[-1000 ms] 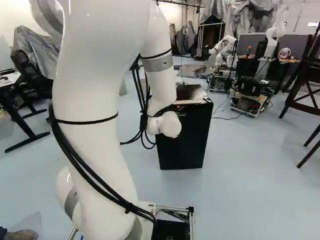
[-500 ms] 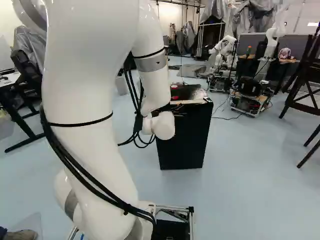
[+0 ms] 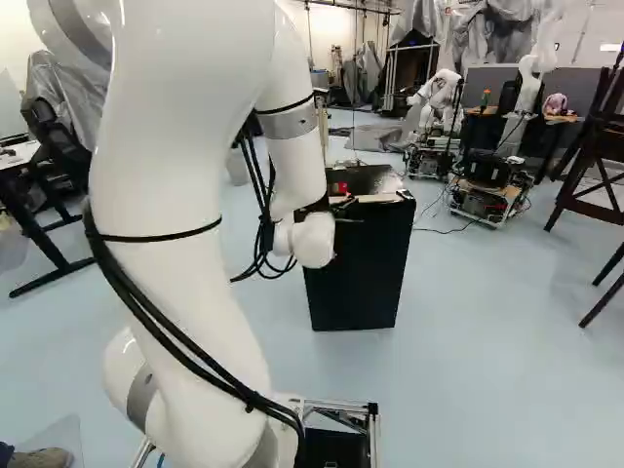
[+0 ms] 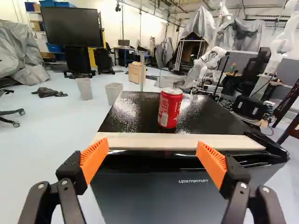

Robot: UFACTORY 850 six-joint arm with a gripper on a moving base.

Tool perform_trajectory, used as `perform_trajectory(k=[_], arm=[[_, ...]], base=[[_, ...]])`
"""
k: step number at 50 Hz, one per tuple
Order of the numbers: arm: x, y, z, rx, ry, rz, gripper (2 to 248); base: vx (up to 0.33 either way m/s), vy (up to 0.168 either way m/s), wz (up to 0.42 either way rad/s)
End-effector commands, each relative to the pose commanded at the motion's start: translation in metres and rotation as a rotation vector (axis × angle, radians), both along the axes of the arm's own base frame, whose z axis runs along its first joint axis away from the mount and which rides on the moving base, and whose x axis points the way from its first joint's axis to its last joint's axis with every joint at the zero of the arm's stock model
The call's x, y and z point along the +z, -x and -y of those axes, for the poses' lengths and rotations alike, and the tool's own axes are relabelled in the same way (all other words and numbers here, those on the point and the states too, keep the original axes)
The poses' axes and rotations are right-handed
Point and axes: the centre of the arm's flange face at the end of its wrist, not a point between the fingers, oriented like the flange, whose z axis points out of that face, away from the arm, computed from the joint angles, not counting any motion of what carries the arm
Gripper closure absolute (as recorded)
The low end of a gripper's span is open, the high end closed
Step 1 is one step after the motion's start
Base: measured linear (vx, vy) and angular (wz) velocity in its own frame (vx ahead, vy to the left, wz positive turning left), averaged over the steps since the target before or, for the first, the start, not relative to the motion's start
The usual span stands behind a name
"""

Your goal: Grab a drink from the fridge

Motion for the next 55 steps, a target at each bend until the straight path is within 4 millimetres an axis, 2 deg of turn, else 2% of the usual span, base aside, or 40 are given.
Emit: perform_trajectory(k=[55], arm=[[-0.005, -0.076, -0.013, -0.120, -0.040, 0.070, 3]], base=[[0.000, 0.000, 0.000]])
